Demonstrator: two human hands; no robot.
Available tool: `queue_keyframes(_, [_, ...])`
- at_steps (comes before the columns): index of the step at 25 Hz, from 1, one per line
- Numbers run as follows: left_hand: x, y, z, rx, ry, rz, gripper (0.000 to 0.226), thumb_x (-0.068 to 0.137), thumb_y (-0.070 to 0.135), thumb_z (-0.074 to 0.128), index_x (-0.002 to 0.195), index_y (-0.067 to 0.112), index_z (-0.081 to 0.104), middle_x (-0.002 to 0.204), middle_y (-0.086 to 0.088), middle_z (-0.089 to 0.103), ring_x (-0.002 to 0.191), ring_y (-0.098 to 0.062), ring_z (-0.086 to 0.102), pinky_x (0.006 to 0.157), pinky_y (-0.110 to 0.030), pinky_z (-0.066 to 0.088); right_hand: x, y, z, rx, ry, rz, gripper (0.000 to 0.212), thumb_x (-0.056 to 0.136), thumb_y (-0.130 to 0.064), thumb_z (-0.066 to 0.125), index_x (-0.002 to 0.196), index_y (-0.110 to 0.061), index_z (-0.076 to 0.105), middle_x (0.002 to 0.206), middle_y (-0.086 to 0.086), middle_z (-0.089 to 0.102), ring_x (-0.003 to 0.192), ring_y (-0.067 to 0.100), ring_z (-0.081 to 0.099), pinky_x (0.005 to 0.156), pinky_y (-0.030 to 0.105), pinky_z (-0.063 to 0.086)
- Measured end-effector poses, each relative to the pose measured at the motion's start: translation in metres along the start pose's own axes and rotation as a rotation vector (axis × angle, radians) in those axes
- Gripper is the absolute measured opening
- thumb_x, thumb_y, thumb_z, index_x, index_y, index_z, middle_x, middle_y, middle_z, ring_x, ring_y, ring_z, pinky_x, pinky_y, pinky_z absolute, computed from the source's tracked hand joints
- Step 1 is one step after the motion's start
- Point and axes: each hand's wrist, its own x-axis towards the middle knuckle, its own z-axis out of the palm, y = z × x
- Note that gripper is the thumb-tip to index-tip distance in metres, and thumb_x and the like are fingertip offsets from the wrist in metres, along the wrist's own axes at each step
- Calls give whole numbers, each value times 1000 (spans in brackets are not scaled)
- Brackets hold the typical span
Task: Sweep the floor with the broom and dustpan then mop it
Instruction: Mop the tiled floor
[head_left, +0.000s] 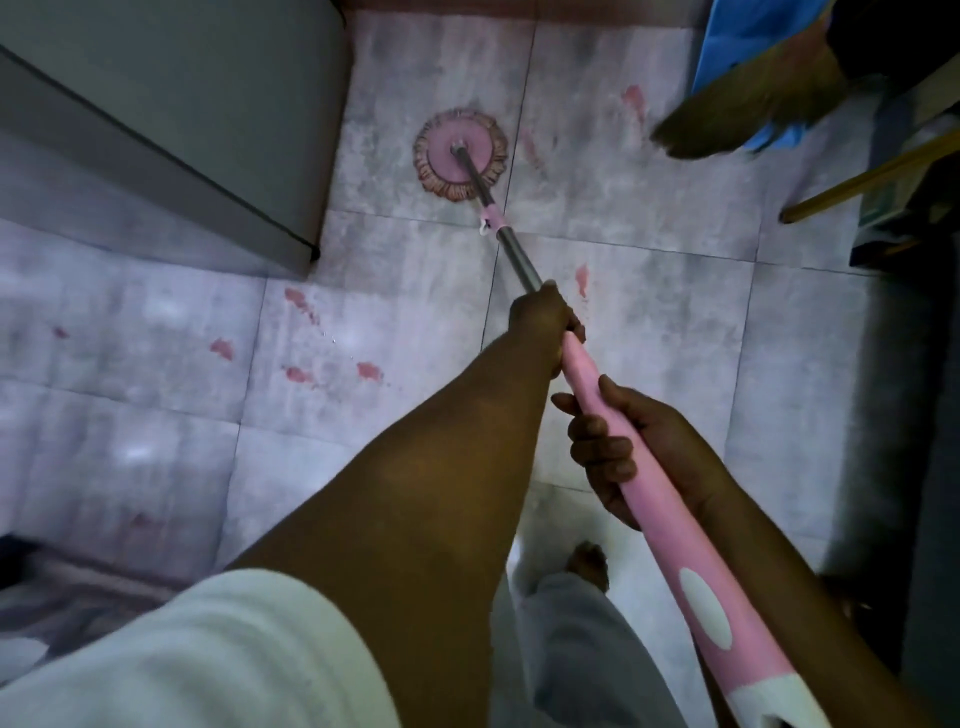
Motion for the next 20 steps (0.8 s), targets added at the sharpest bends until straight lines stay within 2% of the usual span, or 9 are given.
queue_keyframes(4, [-67,-90,-2,-151,1,-68,31,100,33,46,84,6,51,38,-1,45,25,-13,41,40,-16,37,-69,62,-41,9,62,84,36,85,-31,52,108,-4,54,56,2,47,34,8,41,29,17,34])
queue_keyframes(8, [-95,-114,-1,-361,-46,-119,21,101,27,47,95,8,51,41,1,40,29,-10,34,36,-12,30,-102,77,-51,15,71,108,38,84,-28,57,112,-4,56,60,3,47,34,9,41,28,18,34])
queue_keyframes(10, [-93,-104,-2,-406,-73,-130,23,102,26,46,86,10,47,40,1,38,27,-9,33,36,-11,31,-99,67,-44,-7,40,106,43,75,-22,73,110,-1,59,62,4,48,35,9,42,28,20,36])
queue_keyframes(12, [-81,-84,-6,-436,-100,-127,25,102,26,45,82,12,44,40,1,36,26,-9,32,36,-10,32,-87,50,-32,-27,-10,101,58,59,-16,89,107,1,62,63,5,50,35,9,43,27,21,37])
queue_keyframes(13, [-73,-70,-8,-454,-109,-117,24,103,26,44,83,12,44,43,1,36,28,-9,33,37,-10,33,-78,39,-25,-49,-26,94,60,58,-18,89,106,1,61,64,5,50,35,8,44,28,20,38])
queue_keyframes(16, [-44,-23,-21,-516,-139,-85,19,103,25,44,88,12,45,52,0,37,37,-9,35,38,-13,36,-39,5,1,-114,-48,56,50,75,-35,75,106,0,57,66,3,53,39,6,49,32,18,43])
queue_keyframes(17, [-35,-7,-25,-546,-160,-87,19,103,25,45,89,11,44,52,0,38,39,-9,37,39,-13,37,-25,-7,12,-108,-66,48,52,73,-36,77,104,1,58,67,2,54,42,6,52,34,18,45])
queue_keyframes(19, [-13,27,-37,-573,-203,-91,20,102,25,46,90,9,43,49,-1,41,42,-10,39,39,-15,40,9,-30,36,-76,-101,54,53,64,-26,85,101,2,59,67,2,54,46,7,55,37,18,47])
queue_keyframes(20, [-2,43,-44,-576,-218,-90,21,103,25,45,89,9,43,48,-2,41,44,-11,38,38,-15,41,27,-40,46,-57,-113,69,49,66,-21,83,101,3,58,67,2,54,46,7,55,38,18,47])
